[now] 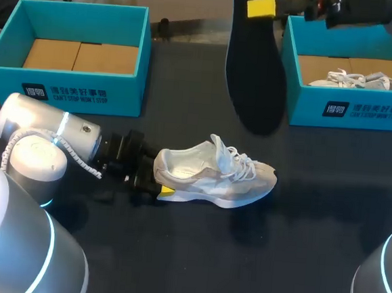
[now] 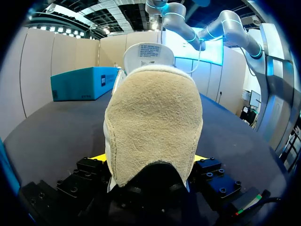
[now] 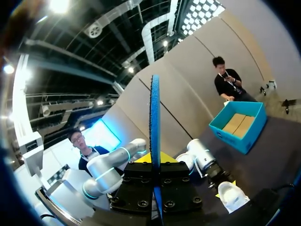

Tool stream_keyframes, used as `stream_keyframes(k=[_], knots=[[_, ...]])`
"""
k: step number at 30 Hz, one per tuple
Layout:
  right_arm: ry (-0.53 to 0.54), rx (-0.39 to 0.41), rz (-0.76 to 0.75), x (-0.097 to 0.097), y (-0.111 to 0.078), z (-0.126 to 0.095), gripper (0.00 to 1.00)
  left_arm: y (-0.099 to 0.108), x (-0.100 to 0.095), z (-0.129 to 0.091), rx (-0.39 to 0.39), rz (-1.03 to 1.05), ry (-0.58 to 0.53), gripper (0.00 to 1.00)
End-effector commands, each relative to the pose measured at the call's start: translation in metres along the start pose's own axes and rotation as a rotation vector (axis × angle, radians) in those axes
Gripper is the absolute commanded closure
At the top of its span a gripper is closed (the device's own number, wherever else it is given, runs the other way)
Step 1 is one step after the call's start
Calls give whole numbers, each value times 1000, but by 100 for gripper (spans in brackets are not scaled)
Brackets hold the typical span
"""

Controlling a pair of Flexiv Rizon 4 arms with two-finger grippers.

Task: Take the shoe out of the shoebox, open the shoe tongue, remove and reinsert the insole, then place the shoe into the shoebox

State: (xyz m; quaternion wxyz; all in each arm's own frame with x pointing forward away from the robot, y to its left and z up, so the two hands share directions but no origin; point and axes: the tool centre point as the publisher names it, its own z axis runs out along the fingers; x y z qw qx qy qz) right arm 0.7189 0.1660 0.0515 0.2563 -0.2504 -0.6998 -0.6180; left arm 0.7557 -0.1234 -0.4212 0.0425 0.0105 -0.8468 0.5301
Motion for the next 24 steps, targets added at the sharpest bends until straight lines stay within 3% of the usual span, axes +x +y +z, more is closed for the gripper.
stream_keyframes(k=[1, 13, 24], knots=[[-57, -17, 14, 17, -18, 0, 100, -1, 0, 0, -3, -1, 1, 100], [-35, -23, 69, 29, -51, 14, 100, -1, 0, 0, -3, -1, 1, 100], [-15, -27, 99, 38, -70, 19, 100, -1, 0, 0, -3, -1, 1, 100]])
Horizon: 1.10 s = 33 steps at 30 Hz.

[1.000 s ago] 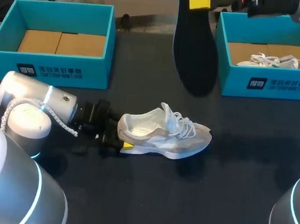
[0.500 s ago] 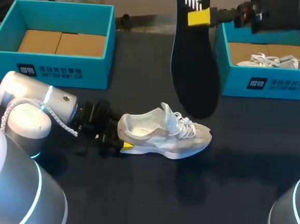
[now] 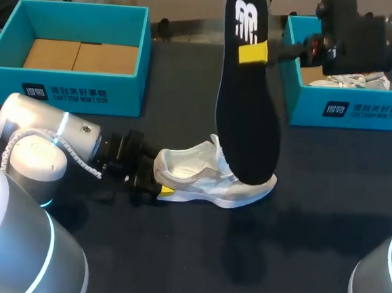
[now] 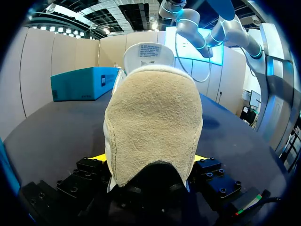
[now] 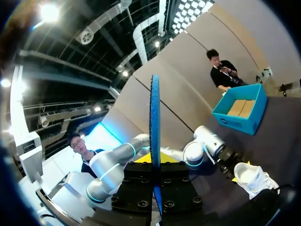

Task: Take the shoe out of the shoebox, open the shoe tongue, remove and reinsert the insole, then place the shoe into the shoebox

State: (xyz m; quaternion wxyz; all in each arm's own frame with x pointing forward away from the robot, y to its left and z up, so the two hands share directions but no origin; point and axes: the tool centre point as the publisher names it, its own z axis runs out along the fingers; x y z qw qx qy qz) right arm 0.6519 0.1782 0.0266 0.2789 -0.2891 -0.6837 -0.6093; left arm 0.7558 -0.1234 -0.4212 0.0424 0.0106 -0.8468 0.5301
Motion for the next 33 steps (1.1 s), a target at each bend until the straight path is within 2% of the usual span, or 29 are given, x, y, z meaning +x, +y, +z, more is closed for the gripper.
stream_keyframes(k=[1, 12, 24, 25, 26, 27, 28, 29, 33], knots=[[-2, -7, 7, 6, -11, 0, 100, -1, 0, 0, -3, -1, 1, 100], [-24, -13, 14, 17, -19, -1, 100, -1, 0, 0, -3, -1, 1, 100], [-24, -13, 14, 17, -19, -1, 100, -1, 0, 0, -3, -1, 1, 100], [-24, -13, 14, 17, -19, -1, 100, -1, 0, 0, -3, -1, 1, 93], [-24, -13, 14, 17, -19, -1, 100, -1, 0, 0, -3, -1, 1, 80], [-24, -13, 14, 17, -19, -1, 100, -1, 0, -2, -5, 0, 9, 59], [-24, -13, 14, 17, -19, -1, 100, 0, 1, -3, -6, 0, 10, 24], [-24, -13, 14, 17, -19, -1, 100, 0, 1, -4, -9, -3, 11, 0], [-24, -13, 14, 17, -19, -1, 100, 0, 1, -9, -23, -7, 6, 0]])
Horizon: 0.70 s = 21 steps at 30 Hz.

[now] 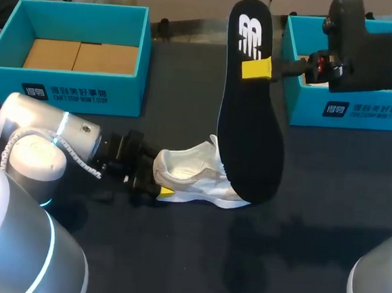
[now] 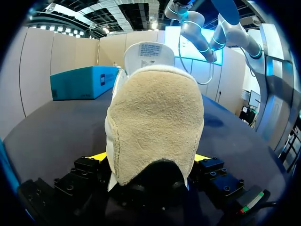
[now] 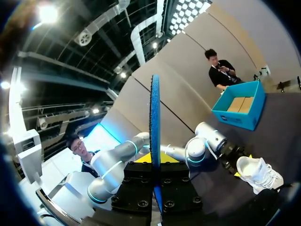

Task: Take the shoe out of the shoebox, open the shoe tongue, remove and reinsert the insole, then place the shoe into the shoebox

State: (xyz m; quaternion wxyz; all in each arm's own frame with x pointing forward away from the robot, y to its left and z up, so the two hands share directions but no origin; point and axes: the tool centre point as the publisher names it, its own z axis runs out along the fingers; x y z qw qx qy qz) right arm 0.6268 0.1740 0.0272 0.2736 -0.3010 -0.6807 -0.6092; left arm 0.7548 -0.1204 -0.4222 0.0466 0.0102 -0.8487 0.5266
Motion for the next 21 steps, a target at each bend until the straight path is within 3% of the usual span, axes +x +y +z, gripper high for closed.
stream_keyframes(k=[1, 8, 21], knots=[[-4, 0, 2, 0, 0, 2, 100, -2, 1, -9, -16, -2, -1, 0], [-4, 0, 2, 0, 0, 2, 100, -5, 1, -23, -66, 19, -10, 0], [-4, 0, 2, 0, 0, 2, 100, -5, -2, -53, -299, 39, 16, 0]])
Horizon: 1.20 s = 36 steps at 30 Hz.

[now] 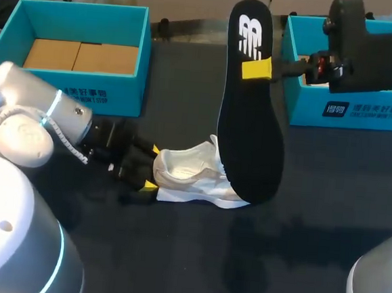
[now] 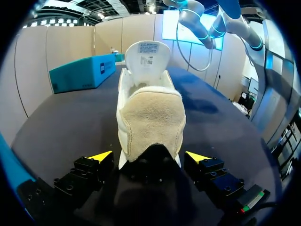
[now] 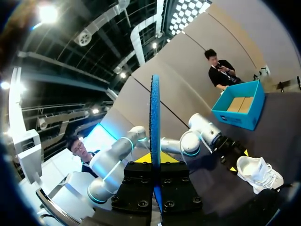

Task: Take the shoe out of the shoebox, open the shoe tongue, remove and reinsert the insole, then place the shoe into the shoebox

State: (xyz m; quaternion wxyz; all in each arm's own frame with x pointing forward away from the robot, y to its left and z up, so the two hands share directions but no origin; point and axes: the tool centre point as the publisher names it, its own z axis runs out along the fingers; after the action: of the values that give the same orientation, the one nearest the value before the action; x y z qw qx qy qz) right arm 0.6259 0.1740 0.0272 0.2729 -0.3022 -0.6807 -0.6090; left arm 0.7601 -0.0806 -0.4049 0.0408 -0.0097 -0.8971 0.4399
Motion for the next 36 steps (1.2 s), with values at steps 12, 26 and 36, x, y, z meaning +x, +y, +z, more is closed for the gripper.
stream_keyframes(k=[12, 26, 36], knots=[[-1, 1, 1, -1, 0, 2, 100, -2, 1, -22, -222, 45, 7, 0], [-1, 1, 1, -1, 0, 2, 100, -9, 4, -27, -322, 10, -7, 0], [-1, 1, 1, -1, 0, 2, 100, -25, 7, -37, -412, 26, -35, 0]])
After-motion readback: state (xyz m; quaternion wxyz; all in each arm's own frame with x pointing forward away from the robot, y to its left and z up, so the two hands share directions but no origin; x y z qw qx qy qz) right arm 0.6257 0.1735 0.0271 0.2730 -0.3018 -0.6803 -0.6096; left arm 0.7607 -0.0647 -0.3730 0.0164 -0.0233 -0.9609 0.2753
